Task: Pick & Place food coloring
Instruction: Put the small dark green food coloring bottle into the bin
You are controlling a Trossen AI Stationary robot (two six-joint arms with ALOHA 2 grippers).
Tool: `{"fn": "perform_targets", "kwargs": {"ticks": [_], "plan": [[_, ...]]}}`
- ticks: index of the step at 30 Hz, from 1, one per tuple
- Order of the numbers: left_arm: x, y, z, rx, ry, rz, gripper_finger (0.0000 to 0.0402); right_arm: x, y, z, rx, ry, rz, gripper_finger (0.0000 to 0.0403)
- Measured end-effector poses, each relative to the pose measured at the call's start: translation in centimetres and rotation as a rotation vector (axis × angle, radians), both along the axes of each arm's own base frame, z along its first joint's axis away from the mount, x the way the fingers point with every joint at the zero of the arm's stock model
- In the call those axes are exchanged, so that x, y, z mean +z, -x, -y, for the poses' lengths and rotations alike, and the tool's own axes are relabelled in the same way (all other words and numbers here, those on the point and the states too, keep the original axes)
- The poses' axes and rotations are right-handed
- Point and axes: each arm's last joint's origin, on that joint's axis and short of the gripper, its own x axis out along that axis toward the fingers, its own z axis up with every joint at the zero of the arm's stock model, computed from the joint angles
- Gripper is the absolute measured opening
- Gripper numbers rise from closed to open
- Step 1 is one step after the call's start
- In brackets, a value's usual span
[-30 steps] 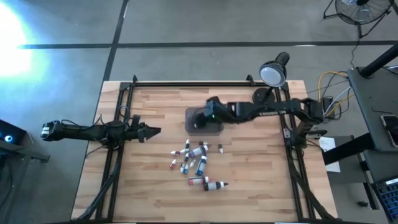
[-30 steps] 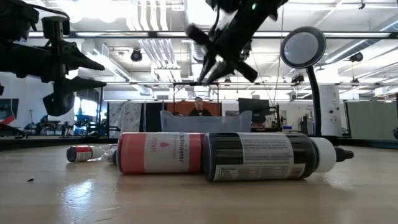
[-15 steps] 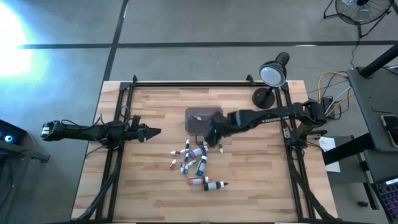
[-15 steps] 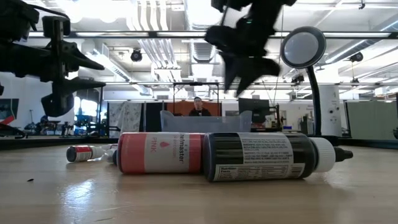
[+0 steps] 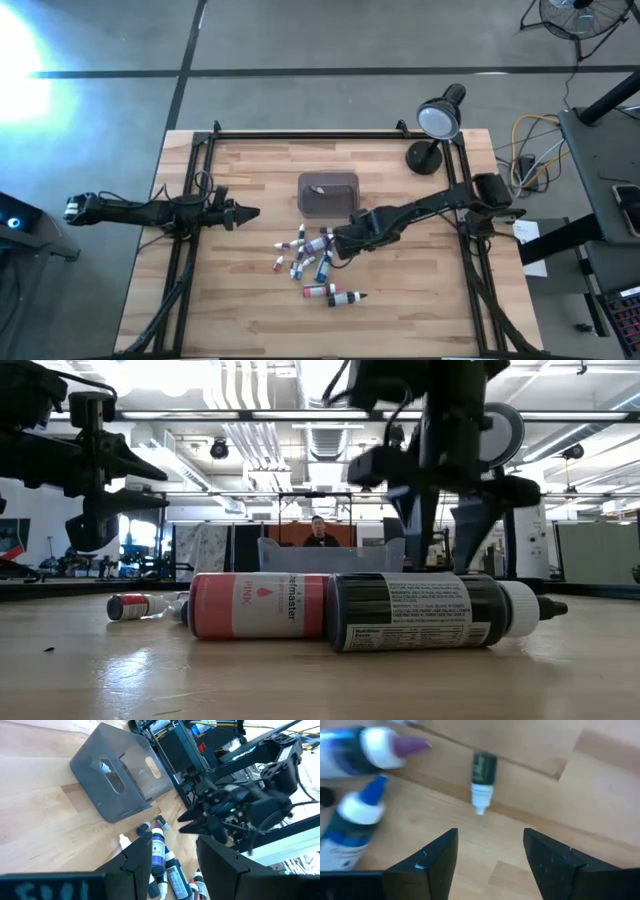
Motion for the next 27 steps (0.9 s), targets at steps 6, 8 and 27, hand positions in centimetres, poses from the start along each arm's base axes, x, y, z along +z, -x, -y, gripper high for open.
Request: {"fn": "perform_targets", "kwargs": {"ticks": [6,8,27], "plan": [[0.0,0.0,0.0,0.003,0.011,0.001,0.0131,-1.7,-0.7,0.1,-0.009,-0.001,-0.015,0.0226],[0.0,0.0,0.0,0.003,0.011,0.001,0.0131,-1.9,-0.8,0.2,0.001,0.002,-0.022,0.0222],[0.0,0.0,0.0,0.011,0.011,-0.001,0.0131,-3.4,-2.0,1.9,0.042,-0.028,-0.006,0.0182]]}}
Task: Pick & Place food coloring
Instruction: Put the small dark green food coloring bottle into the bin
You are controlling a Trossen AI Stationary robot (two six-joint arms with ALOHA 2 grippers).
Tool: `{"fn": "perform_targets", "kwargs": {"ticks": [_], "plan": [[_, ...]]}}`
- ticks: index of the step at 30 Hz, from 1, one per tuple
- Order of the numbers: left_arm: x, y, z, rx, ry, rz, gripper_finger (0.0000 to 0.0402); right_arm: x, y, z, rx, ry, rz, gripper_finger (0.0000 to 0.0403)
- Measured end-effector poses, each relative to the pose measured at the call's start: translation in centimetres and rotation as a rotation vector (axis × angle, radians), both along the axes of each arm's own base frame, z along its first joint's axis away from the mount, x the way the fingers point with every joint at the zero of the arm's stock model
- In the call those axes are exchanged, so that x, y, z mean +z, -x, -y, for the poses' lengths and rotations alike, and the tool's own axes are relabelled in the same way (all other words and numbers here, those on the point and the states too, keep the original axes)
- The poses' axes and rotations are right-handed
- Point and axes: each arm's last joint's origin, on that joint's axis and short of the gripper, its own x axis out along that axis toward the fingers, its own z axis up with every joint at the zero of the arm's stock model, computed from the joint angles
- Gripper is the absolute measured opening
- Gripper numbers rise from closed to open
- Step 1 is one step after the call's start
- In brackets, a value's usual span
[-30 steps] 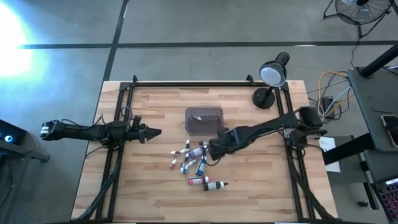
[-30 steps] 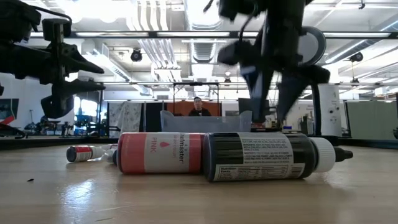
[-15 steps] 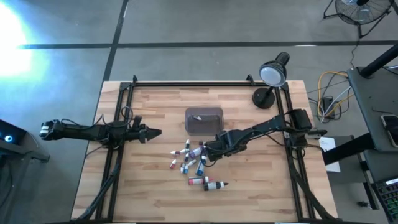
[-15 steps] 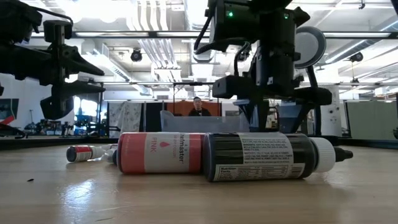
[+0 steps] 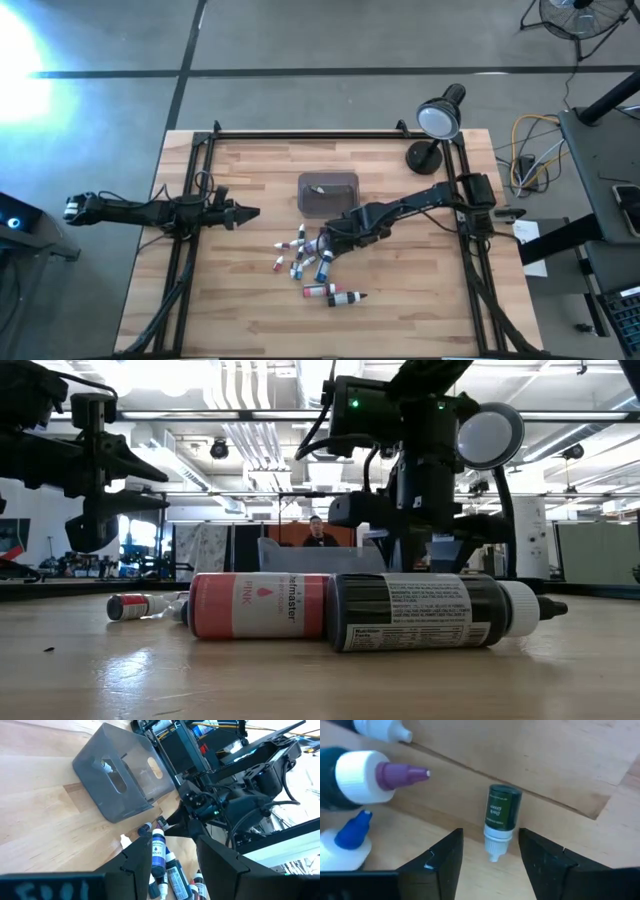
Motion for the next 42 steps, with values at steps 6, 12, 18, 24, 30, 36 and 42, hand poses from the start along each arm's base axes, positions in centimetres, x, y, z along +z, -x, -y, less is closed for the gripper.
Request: {"fn": "perform_targets", "kwargs": {"ticks": [6,12,18,24,30,36,42], "plan": [[0.0,0.0,0.0,0.001,0.001,-0.001,0.0131,0.0,0.0,0.0,-0.004,0.011,-0.003,0.0170],[0.0,0.0,0.0,0.002,-0.003,-0.002,0.0131,-0.1,0.1,0.2,0.005,0.018,-0.013,0.0131],[0.0,0.0,0.0,0.002,-0.007,-0.003,0.0131,-0.1,0.3,0.3,0.013,0.045,-0.028,0.0073],[0.0,0.0,0.0,0.000,-0.019,-0.005,0.0131,0.4,0.3,0.4,0.077,0.076,-0.006,0.0042],[0.0,0.0,0.0,0.000,-0.020,-0.005,0.0131,5.8,0.3,0.3,0.146,0.048,0.195,0.0051],[0.0,0.0,0.0,0.001,-0.019,-0.006,0.0131,10.9,0.5,2.9,0.079,0.143,0.423,0.0054],[0.0,-0.1,0.0,0.007,-0.001,0.000,0.0131,10.5,0.5,8.5,0.004,0.216,0.396,0.0097]]}}
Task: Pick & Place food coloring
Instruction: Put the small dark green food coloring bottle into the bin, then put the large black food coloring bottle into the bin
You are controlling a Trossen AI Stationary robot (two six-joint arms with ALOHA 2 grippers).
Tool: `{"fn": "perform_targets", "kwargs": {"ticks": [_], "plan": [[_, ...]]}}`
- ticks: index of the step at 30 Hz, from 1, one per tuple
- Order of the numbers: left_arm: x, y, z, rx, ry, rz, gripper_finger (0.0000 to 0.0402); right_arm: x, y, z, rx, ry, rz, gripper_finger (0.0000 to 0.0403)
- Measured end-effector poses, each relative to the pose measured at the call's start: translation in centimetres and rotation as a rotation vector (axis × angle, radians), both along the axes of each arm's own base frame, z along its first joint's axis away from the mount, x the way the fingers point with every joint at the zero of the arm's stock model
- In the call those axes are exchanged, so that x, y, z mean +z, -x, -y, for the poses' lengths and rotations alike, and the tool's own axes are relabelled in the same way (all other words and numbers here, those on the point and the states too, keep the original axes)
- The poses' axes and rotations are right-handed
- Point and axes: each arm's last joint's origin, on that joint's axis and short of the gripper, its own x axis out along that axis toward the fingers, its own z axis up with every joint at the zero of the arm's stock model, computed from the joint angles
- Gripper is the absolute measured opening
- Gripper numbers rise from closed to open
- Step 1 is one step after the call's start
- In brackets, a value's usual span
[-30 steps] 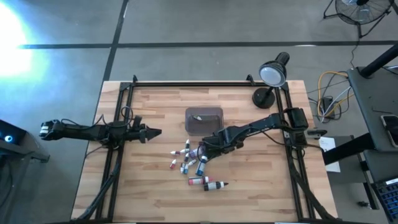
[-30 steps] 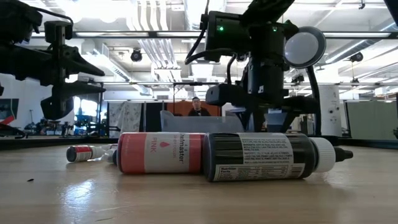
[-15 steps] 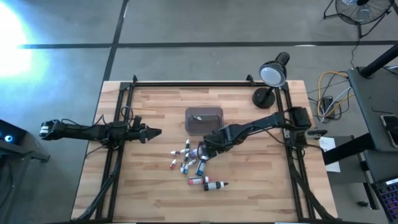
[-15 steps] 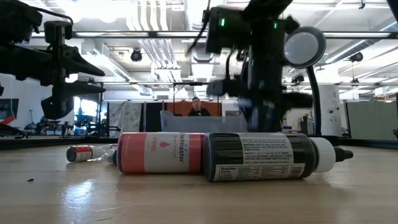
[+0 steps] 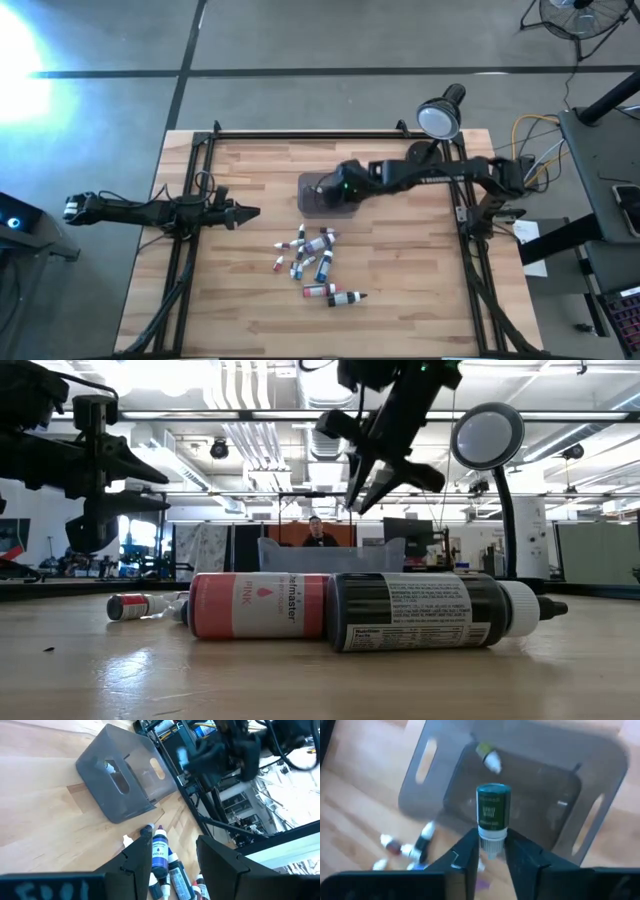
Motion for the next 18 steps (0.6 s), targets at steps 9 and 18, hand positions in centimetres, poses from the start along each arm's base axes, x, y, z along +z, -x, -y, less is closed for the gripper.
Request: {"fn": "perform_targets", "kwargs": {"ticks": [9,18], "plan": [[0.0,0.0,0.1,-0.009,0.048,0.008,0.0131,0.9,0.2,0.4,0.090,0.042,0.015,0.0214],[-0.6,-0.2,0.4,-0.107,0.080,-0.060,0.0131,0.7,0.7,-4.6,0.283,0.020,-0.066,0.0250]]}}
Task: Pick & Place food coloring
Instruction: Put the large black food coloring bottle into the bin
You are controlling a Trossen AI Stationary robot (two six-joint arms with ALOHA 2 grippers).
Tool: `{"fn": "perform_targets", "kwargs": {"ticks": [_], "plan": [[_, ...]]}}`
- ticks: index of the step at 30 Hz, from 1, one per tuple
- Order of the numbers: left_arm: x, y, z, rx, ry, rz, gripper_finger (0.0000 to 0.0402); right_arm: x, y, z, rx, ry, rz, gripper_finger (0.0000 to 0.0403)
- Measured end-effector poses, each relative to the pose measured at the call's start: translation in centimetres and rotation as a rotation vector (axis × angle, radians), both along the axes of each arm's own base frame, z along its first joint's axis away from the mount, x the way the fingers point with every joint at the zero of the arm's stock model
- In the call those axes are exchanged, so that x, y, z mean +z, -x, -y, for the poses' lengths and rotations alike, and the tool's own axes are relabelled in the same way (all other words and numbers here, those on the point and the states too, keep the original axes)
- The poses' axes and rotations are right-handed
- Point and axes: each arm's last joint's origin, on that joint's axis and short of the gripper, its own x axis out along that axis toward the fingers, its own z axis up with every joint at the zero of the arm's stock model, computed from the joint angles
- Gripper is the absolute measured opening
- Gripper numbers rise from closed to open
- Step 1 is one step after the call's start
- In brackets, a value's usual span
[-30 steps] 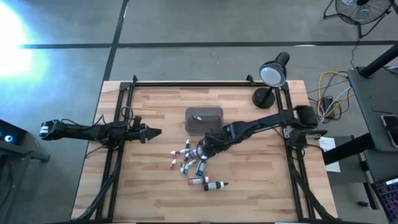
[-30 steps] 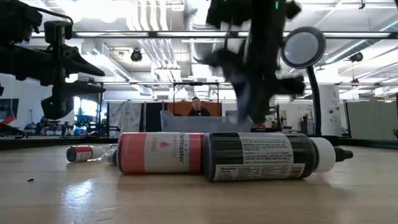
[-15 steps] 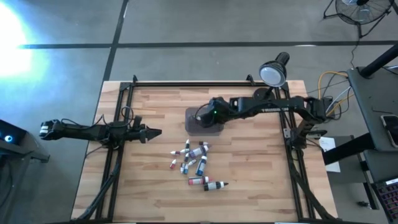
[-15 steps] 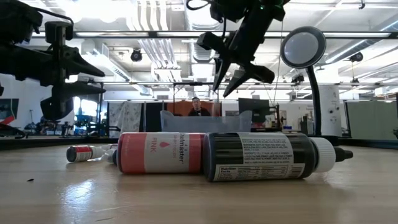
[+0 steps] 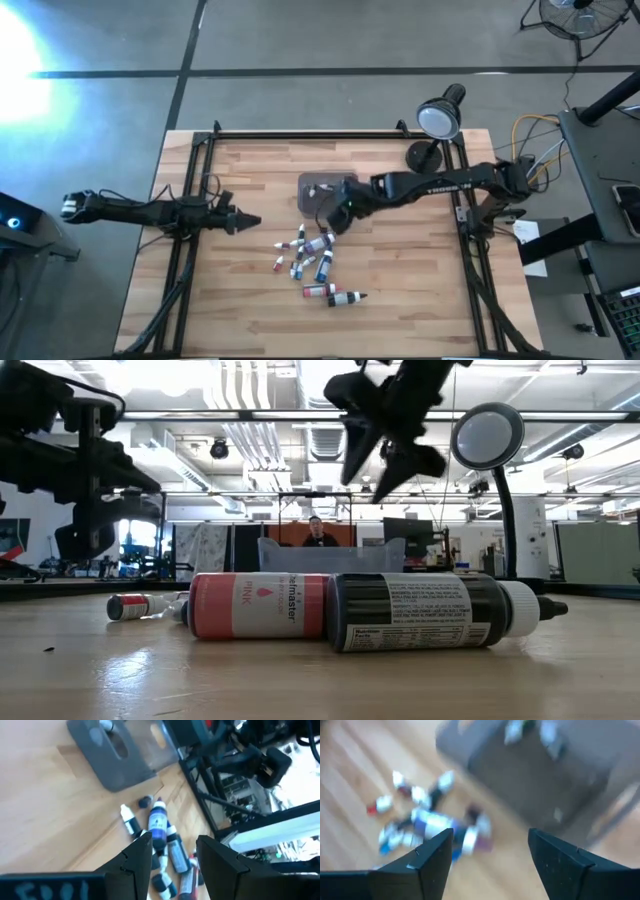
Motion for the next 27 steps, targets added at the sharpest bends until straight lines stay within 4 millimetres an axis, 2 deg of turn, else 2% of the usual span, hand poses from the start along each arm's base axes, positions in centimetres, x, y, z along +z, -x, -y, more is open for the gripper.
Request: {"fn": "perform_targets", "kwargs": {"ticks": [3,6,9,12,16,19,23,27], "plan": [[-0.2,-0.1,0.0,-0.011,0.003,-0.024,0.0131,-0.7,0.6,-1.7,-0.135,-0.180,-0.086,0.0245],[-0.4,-0.2,0.0,-0.011,0.003,-0.043,0.0131,-0.7,0.7,-3.7,-0.228,-0.284,-0.082,0.0239],[-0.5,-0.2,0.1,-0.017,-0.002,-0.053,0.0131,-0.7,1.0,-5.8,-0.228,-0.356,-0.106,0.0235],[-0.6,-0.2,0.1,-0.035,-0.029,-0.061,0.0131,-0.7,1.4,-8.3,-0.025,-0.285,-0.108,0.0233],[-0.6,-0.3,0.1,-0.069,-0.087,-0.064,0.0131,-0.8,2.7,-12.8,0.381,-0.070,-0.078,0.0233],[-0.6,-0.3,0.1,-0.088,-0.119,-0.065,0.0131,-1.4,3.4,-15.4,0.633,0.026,-0.069,0.0233],[-0.6,-0.3,0.1,-0.092,-0.128,-0.065,0.0131,-3.5,3.4,-17.3,0.800,0.108,-0.118,0.0233],[-0.6,-0.3,0.1,-0.086,-0.110,-0.064,0.0131,-5.7,2.9,-18.6,0.848,0.109,-0.145,0.0233]]}}
